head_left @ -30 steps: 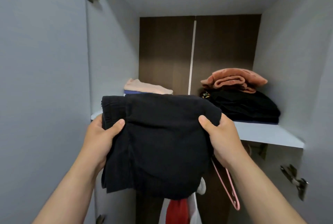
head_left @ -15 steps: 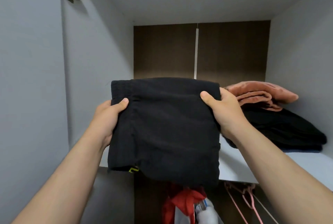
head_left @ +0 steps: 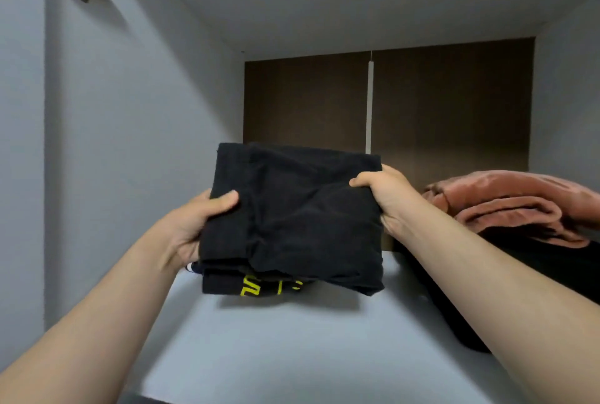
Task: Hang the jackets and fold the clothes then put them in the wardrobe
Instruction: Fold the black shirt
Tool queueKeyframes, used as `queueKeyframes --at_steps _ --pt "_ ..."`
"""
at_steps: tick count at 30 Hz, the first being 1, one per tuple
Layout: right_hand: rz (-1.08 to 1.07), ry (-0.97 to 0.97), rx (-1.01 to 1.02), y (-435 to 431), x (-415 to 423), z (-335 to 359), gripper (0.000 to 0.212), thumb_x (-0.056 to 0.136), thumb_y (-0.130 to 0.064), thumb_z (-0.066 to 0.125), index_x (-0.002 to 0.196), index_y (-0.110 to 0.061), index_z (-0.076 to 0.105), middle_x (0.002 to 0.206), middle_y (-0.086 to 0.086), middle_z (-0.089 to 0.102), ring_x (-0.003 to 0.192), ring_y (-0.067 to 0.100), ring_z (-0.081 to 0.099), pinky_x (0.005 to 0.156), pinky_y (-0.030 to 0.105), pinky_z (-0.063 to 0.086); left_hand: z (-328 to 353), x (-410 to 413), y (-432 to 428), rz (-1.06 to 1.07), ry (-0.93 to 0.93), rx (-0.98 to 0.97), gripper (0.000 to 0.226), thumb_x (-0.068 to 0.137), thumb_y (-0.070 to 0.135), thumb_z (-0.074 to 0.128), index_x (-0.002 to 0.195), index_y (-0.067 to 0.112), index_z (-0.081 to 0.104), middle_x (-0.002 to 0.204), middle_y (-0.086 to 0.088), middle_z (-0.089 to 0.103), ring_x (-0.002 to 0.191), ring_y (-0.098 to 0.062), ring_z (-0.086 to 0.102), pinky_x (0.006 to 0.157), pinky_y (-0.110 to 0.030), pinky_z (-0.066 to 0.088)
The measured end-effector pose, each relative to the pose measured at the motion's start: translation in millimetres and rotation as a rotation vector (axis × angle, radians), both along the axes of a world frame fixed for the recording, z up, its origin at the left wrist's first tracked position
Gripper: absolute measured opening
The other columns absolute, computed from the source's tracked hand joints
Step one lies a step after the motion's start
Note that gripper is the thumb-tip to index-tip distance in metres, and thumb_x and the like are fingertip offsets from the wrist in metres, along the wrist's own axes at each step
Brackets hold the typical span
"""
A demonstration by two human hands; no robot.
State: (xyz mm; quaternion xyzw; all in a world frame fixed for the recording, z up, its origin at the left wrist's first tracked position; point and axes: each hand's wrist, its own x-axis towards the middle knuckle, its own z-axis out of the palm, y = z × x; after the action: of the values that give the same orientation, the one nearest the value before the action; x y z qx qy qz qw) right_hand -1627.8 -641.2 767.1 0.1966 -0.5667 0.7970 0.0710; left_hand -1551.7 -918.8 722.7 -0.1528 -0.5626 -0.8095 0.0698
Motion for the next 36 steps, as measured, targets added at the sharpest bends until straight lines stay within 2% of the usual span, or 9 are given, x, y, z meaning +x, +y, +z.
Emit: queueKeyframes --at_steps 3,7,16,20,23,25,29,33,36 --pt "-0.004 -0.116 -0.048 -8 -29 -8 0.029 0.076 0.014 0.056 0.098 -0.003 0.064 0.078 0.015 0.067 0.057 0.024 0.069 0.055 0.034 0.057 -5 -26 4 0.069 -0.037 -0.173 0.049 0.068 -0.01 0.069 0.114 0.007 0.065 0.108 -0.022 0.072 0.087 -0.035 0.074 0.064 -0.043 0.06" --pt "-0.028 -0.201 -0.029 -20 -65 -11 0.039 0.078 0.012 0.06 0.114 -0.001 0.063 0.101 0.02 0.07 0.073 0.031 0.074 0.062 0.039 0.059 28 -66 -15 0.223 -0.161 -0.207 0.019 0.087 0.008 0.059 0.102 0.002 0.069 0.089 -0.019 0.074 0.07 -0.032 0.073 0.058 -0.04 0.06" --pt "-0.08 -0.367 0.042 -66 -138 -12 0.027 0.093 -0.009 0.067 0.119 -0.005 0.059 0.105 0.021 0.072 0.089 0.036 0.073 0.079 0.052 0.06 78 -161 -61 0.398 -0.353 -0.615 0.015 0.094 0.012 0.056 0.082 0.003 0.058 0.074 -0.014 0.059 0.068 -0.028 0.058 0.069 -0.028 0.047" --pt "0.031 -0.461 0.305 -78 -147 -60 0.032 0.1 -0.026 0.056 0.125 -0.006 0.059 0.107 0.016 0.074 0.089 0.028 0.073 0.082 0.045 0.06 40 -183 -67 0.389 -0.597 -0.926 0.024 0.099 0.019 0.05 0.108 -0.001 0.061 0.089 -0.021 0.064 0.081 -0.033 0.058 0.082 -0.038 0.042" --pt "0.054 -0.441 0.427 -72 -146 -67 0.042 0.097 -0.024 0.055 0.136 -0.008 0.053 0.109 0.013 0.072 0.083 0.024 0.072 0.069 0.038 0.061 48 -189 -56 0.439 -0.573 -1.16 0.038 0.102 0.021 0.049 0.13 -0.005 0.054 0.115 -0.023 0.064 0.103 -0.038 0.061 0.092 -0.041 0.046" --pt "0.037 -0.417 0.431 -69 -146 -61 0.053 0.093 -0.02 0.059 0.143 -0.014 0.042 0.113 0.012 0.07 0.085 0.023 0.073 0.063 0.038 0.061 59 -186 -55 0.437 -0.599 -1.231 0.035 0.1 0.026 0.055 0.12 -0.003 0.059 0.118 -0.022 0.064 0.109 -0.037 0.062 0.101 -0.044 0.046" --pt "-0.005 -0.313 0.367 -79 -145 -55 0.084 0.085 0.003 0.05 0.158 -0.027 0.02 0.121 0.008 0.058 0.102 0.029 0.07 0.09 0.045 0.056 66 -188 -68 0.404 -0.484 -1.123 0.019 0.094 0.01 0.059 0.106 -0.002 0.063 0.103 -0.024 0.068 0.103 -0.039 0.064 0.1 -0.05 0.048" --pt "-0.031 -0.23 0.181 -91 -148 -39 0.076 0.086 0.008 0.046 0.152 -0.028 0.034 0.129 0.012 0.057 0.102 0.033 0.067 0.089 0.048 0.058 80 -200 -69 0.614 -0.17 -1.029 0.031 0.089 -0.002 0.06 0.121 -0.004 0.062 0.119 -0.026 0.064 0.109 -0.041 0.062 0.096 -0.045 0.051" --pt "-0.043 -0.29 0.191 -103 -143 -41 0.041 0.088 0.007 0.044 0.125 -0.009 0.055 0.104 0.02 0.068 0.088 0.035 0.07 0.073 0.045 0.062 81 -205 -67 0.831 -0.129 -1.41 0.037 0.091 0.009 0.063 0.127 -0.001 0.06 0.129 -0.022 0.061 0.118 -0.036 0.059 0.095 -0.035 0.047"
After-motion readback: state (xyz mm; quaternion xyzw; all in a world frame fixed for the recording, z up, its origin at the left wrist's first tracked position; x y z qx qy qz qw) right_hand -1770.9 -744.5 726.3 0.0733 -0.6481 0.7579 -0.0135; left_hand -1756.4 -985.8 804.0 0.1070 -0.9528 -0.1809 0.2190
